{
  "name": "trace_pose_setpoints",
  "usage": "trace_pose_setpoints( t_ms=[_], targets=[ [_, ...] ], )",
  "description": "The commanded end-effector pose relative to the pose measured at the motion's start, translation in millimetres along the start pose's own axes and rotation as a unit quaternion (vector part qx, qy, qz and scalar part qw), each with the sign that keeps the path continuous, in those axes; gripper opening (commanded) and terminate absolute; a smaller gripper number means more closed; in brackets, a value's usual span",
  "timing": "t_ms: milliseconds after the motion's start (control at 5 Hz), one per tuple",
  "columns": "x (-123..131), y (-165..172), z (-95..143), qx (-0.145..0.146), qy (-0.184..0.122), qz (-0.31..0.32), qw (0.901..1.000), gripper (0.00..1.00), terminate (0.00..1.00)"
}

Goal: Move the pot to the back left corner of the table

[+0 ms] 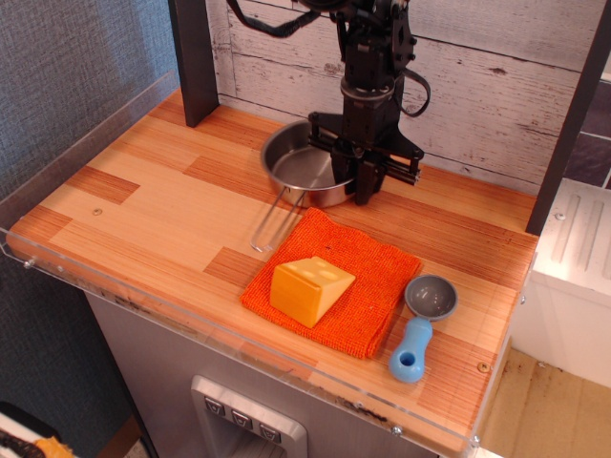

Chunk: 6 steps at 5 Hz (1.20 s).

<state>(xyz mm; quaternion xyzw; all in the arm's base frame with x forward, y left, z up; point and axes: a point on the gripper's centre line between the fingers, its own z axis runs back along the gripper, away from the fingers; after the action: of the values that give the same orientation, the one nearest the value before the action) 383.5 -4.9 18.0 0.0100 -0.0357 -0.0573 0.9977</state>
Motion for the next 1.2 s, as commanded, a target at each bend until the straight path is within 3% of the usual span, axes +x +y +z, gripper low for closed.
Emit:
trace_pose_setpoints(
  t_ms=[0, 200, 400, 600, 1000],
  targets=[
    [-8.0, 44.2, 95.0, 0.026, -0.085, -0.018, 0.9959, 0.0, 0.0],
    [-33.0, 79.1, 110.7, 0.025, -0.091, 0.009, 0.9955, 0.0, 0.0],
    [-47.8, 113.1, 96.8, 0.033, -0.079, 0.025, 0.996, 0.0, 0.0],
    [-39.3, 128.5, 71.8, 0.013, -0.074, 0.026, 0.9968, 0.0, 0.0],
    [-23.3, 116.3, 39.8, 0.002, -0.047, 0.011, 0.9988, 0.0, 0.0]
  ],
)
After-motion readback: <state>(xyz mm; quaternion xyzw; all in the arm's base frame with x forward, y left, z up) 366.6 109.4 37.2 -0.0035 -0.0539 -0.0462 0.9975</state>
